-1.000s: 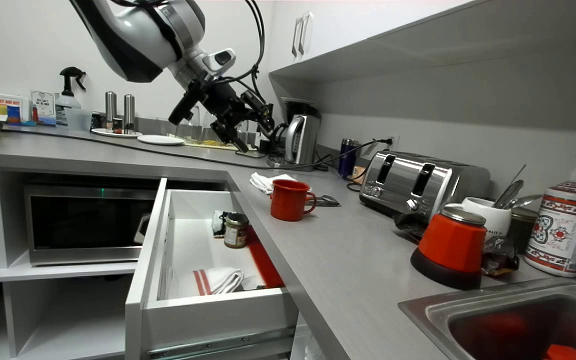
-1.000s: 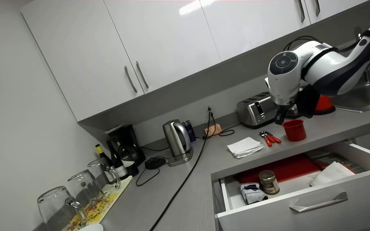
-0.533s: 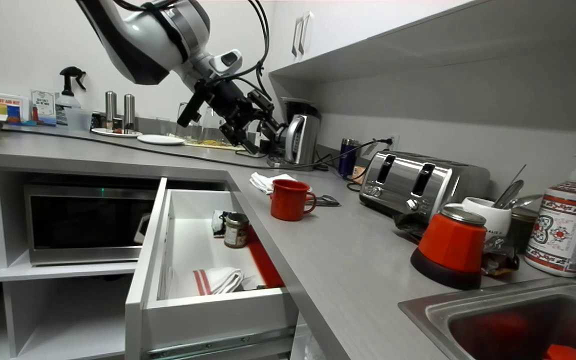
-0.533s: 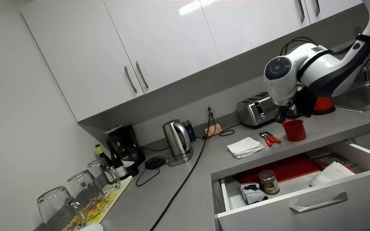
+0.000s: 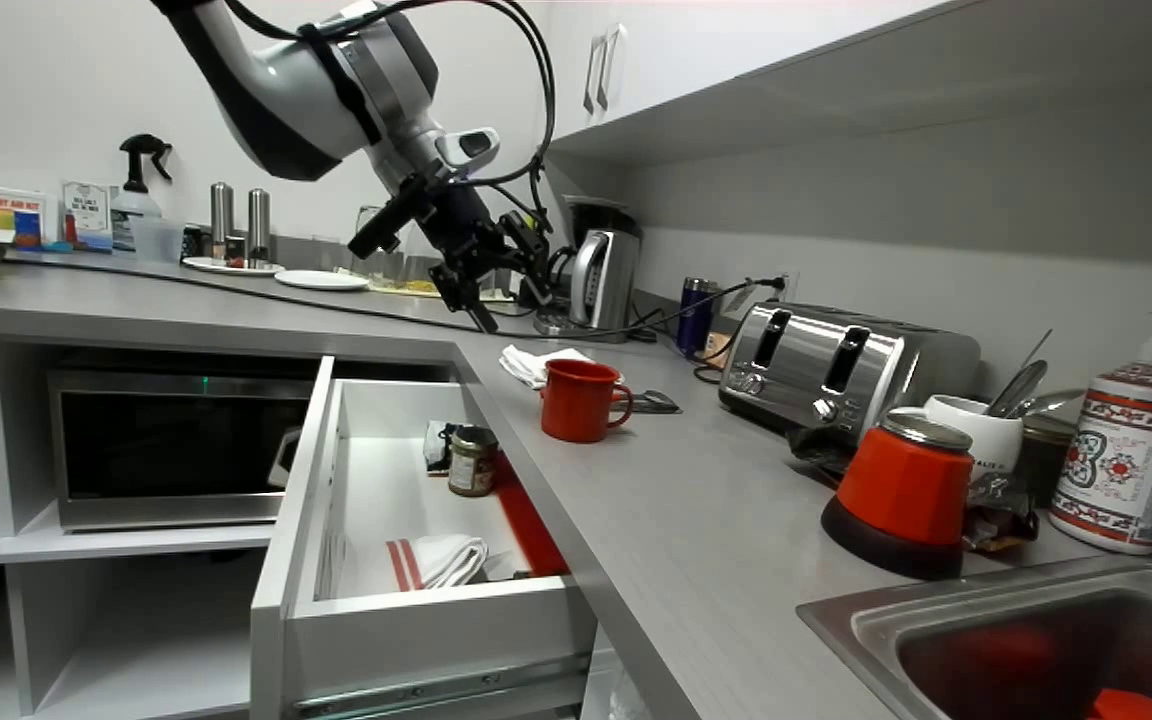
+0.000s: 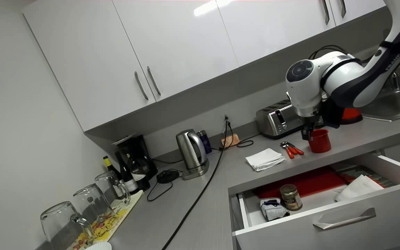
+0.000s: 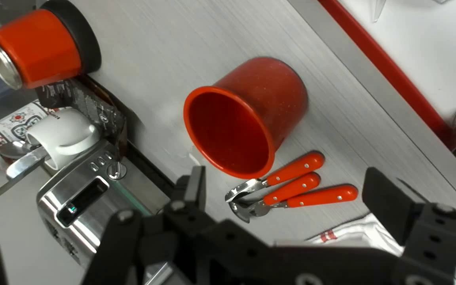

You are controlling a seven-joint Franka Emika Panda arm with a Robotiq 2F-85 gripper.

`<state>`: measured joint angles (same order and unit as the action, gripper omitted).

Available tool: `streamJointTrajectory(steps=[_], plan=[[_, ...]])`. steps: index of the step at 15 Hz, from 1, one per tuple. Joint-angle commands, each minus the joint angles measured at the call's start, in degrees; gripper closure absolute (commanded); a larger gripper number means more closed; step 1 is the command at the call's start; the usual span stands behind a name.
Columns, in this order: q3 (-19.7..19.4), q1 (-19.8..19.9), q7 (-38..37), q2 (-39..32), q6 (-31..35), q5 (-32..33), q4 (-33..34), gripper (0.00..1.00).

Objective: Open the topmost drawer, put the red mug inside it, and then close the drawer

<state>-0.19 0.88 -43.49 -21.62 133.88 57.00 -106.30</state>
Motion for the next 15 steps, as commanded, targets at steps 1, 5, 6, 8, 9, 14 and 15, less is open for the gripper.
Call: streamJointTrajectory(steps=[1,5,6,8,9,14,15], plan=[[-0.7,1.5,8.3,-0.8,1.8,-8.8,1.8,0.00],[-2.3,1.5,15.4,-2.4,0.8,-17.5,4.4,0.00],[-2.8,1.4,16.8,-2.9,0.4,-19.3,5.1,0.00],[-3.8,1.0,19.2,-4.1,-0.3,-22.6,6.8,0.00],[-4.2,0.9,20.2,-4.8,-0.7,-24.1,7.8,0.00],[-6.4,0.0,23.5,-9.2,-3.9,-28.9,14.0,0.00],[-6.7,-0.1,24.1,-10.4,-4.6,-29.6,15.5,0.00]])
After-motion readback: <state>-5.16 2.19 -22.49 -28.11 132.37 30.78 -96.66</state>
